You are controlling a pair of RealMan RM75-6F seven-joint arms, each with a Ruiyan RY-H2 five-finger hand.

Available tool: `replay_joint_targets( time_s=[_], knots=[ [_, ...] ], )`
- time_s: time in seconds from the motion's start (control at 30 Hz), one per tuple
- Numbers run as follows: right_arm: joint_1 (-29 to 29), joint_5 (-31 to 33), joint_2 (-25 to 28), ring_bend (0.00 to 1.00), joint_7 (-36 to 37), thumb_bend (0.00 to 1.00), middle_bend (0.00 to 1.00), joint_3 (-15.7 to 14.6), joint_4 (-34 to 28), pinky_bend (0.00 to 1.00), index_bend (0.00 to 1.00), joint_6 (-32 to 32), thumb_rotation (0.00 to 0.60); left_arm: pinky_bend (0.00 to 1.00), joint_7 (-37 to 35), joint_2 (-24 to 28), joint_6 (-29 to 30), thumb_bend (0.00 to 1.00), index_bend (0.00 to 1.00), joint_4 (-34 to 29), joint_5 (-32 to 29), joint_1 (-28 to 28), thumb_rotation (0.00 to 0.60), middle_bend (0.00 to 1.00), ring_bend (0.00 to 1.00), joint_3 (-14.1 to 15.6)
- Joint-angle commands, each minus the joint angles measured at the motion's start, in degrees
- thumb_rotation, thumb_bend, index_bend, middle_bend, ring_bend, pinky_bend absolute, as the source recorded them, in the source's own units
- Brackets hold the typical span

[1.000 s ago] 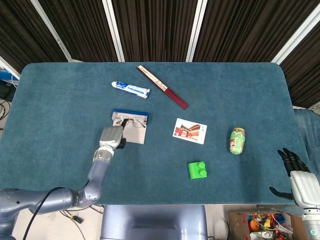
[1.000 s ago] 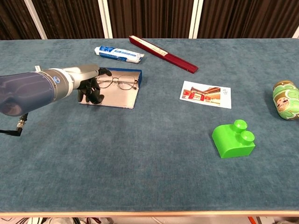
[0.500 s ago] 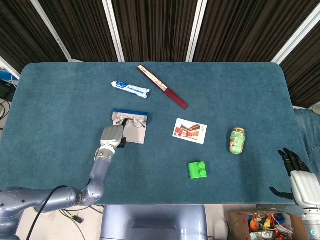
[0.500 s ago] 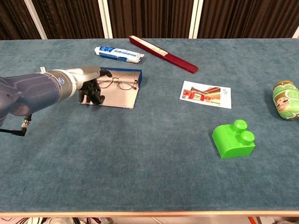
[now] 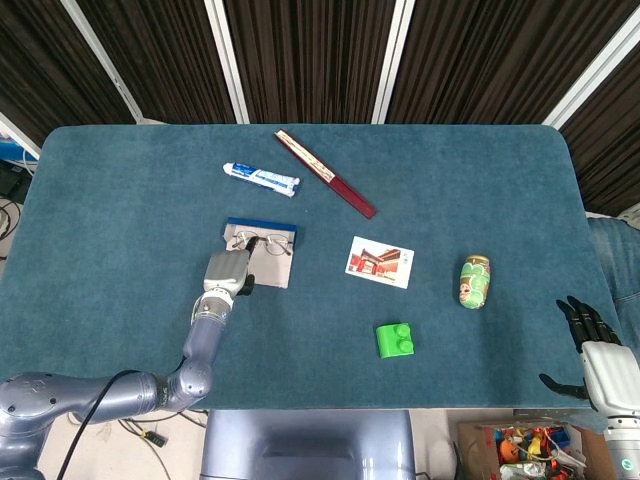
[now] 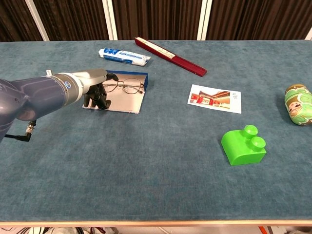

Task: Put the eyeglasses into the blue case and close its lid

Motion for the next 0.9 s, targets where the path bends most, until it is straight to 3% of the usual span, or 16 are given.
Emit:
replay_joint_targets(
  time_s=[0.03, 0.9],
  knots=[
    [0.01, 0.08, 0.03, 0.03, -0.02, 0.13, 0.00, 0.02, -0.06, 0.18, 0.00, -0.05, 0.600, 0.61, 0.19, -0.30, -0.12, 0.51, 0.00, 0.38, -0.26, -0.27, 0.600, 0.70, 0.61, -0.06],
    [0.01, 0.57, 0.13, 0.03, -0.25, 0.13, 0.00, 0.11, -0.33, 0.18, 0.00, -0.33, 0.600, 0.61, 0.59, -1.78, -0.12, 0.51, 0.00, 2.61, -0.58, -1.16, 0.600, 0.71, 0.62, -0.21]
  ],
)
